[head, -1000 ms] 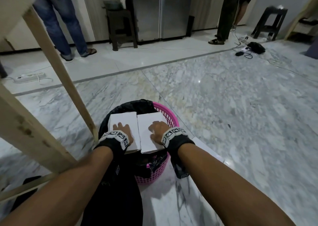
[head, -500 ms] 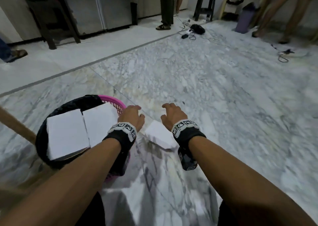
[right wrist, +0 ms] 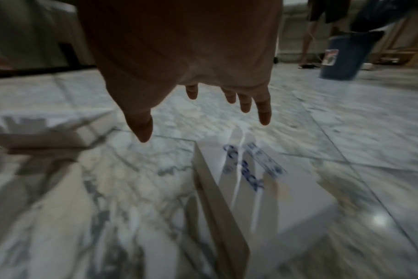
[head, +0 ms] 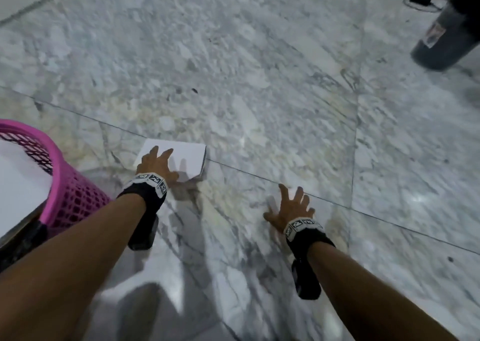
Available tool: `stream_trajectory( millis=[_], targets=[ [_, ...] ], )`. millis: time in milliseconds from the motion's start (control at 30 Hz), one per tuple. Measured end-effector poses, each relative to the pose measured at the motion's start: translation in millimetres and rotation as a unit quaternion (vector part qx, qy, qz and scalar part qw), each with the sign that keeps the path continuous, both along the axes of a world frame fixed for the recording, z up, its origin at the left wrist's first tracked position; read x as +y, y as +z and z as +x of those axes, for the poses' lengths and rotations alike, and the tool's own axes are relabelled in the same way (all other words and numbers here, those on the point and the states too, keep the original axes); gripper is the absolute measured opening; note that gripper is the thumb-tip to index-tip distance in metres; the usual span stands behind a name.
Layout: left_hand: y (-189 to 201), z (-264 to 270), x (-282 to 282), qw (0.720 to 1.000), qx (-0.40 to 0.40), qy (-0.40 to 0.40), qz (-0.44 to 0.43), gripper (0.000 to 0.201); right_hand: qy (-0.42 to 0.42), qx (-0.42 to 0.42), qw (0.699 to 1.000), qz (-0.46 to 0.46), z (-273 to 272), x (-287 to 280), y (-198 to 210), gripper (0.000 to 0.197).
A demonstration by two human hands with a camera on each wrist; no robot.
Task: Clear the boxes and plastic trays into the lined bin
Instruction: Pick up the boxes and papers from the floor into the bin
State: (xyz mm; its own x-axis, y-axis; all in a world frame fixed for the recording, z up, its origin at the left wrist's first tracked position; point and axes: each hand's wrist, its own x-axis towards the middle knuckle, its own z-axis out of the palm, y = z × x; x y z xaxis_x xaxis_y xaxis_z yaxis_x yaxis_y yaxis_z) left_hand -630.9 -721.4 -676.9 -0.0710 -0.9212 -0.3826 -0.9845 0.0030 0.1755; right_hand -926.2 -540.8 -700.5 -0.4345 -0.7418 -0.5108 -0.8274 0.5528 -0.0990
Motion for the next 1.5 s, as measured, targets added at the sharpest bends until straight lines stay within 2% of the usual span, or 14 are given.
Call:
stream_trajectory(
  millis=[133, 233, 300, 433, 567, 733, 833, 1100, 1233, 1333, 1400, 1500],
  targets=[
    [-36, 5, -34, 0.993, -0.067, -0.088, 0.033, 0.09, -0.061, 0.019, 0.996, 0.063, -19, 18, -35, 0.103],
    [-52, 1, -45, 0.981, -0.106, -0.158, 0.039, 0.096, -0.092, 0.014, 0.995, 0.043, -24, 27, -52, 0.092],
    [-60, -5, -50, 0.97, -0.123, -0.205, 0.046, 0.093, -0.106, 0.008, 0.994, 0.004, -21, 28, -59, 0.087],
    [-74, -14, -53, 0.954, -0.151, -0.259, 0.032, 0.078, -0.098, 0.0, 0.994, -0.043, -3, 9, -66, 0.084],
    [-75, -12, -61, 0.926, -0.203, -0.316, -0.035, 0.082, -0.042, -0.018, 0.998, -0.042, 24, -12, -66, 0.084],
    [-79, -5, -75, 0.928, -0.205, -0.309, 0.014, 0.088, -0.001, -0.054, 0.998, -0.032, 42, -23, -68, 0.094],
    [-76, -16, -64, 0.93, -0.195, -0.311, -0.017, 0.089, -0.006, -0.062, 0.998, -0.028, 41, -22, -72, 0.1],
    [-73, -23, -71, 0.935, -0.168, -0.313, -0.016, 0.113, 0.01, -0.064, 0.997, -0.033, 38, -20, -73, 0.099],
    [-75, -33, -64, 0.93, -0.178, -0.315, -0.06, 0.131, 0.0, -0.07, 0.996, -0.047, 39, -21, -74, 0.099],
    [-79, -49, -43, 0.955, -0.118, -0.273, -0.018, 0.125, -0.015, -0.066, 0.996, -0.057, 41, -24, -73, 0.099],
    [-84, -59, -24, 0.953, -0.094, -0.287, -0.001, 0.115, -0.031, -0.053, 0.995, -0.083, 43, -26, -72, 0.095],
    [-92, -65, 11, 0.945, -0.074, -0.317, 0.019, 0.114, -0.045, -0.051, 0.993, -0.096, 48, -25, -73, 0.093]
  ],
)
